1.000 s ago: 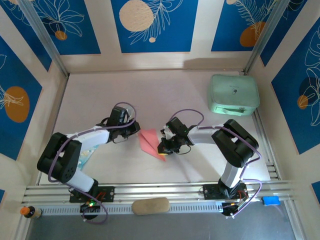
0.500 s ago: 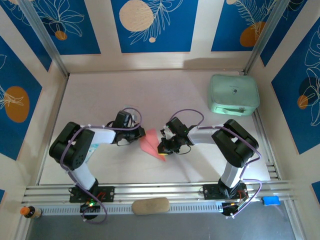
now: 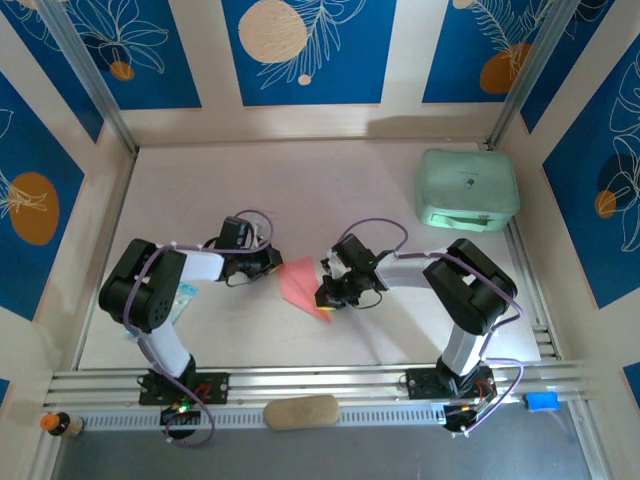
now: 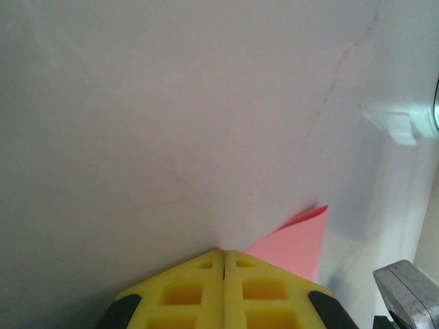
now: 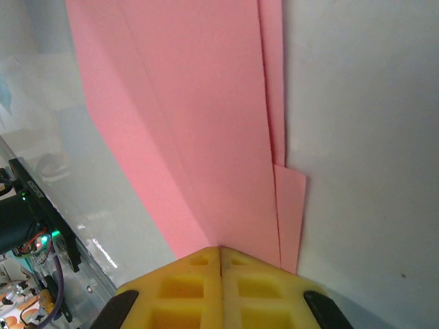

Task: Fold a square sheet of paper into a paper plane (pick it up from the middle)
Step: Fourth fold the wing at the center of the table.

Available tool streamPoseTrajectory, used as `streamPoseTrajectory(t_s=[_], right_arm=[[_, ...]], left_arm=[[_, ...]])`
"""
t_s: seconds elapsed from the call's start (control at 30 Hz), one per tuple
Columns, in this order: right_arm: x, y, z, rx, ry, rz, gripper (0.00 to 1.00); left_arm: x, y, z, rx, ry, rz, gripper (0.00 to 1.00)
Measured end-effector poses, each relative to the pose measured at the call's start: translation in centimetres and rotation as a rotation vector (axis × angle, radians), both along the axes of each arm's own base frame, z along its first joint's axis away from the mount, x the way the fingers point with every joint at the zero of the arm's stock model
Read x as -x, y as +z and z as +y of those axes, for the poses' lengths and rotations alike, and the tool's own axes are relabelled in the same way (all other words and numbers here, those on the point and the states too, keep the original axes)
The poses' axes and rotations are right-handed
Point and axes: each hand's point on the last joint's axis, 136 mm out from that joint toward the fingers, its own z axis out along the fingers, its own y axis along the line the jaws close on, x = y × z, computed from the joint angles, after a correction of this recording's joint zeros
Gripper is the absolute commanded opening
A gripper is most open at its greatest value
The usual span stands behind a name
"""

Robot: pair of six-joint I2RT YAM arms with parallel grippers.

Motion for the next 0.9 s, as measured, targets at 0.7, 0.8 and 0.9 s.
streamPoseTrajectory(t_s=[0.7,0.8,0.9], right_arm=[[0.0,0.0,-0.3,0.000,-0.001,0.008,0.00],[0.0,0.0,-0.4,0.000,-0.002,0.012,0.00],[0.1,0.1,-0.5,-0.001,-0.004,0.014,0.00]], left_arm=[[1.8,6.1,-3.8,0.004,-0.120,-0.129,0.04],[3.7,5.1,-6.4,0.020,-0.198,-0.100,0.04],[5.2,3.2,-8.0,0.031,-0.240,-0.051,0.04]])
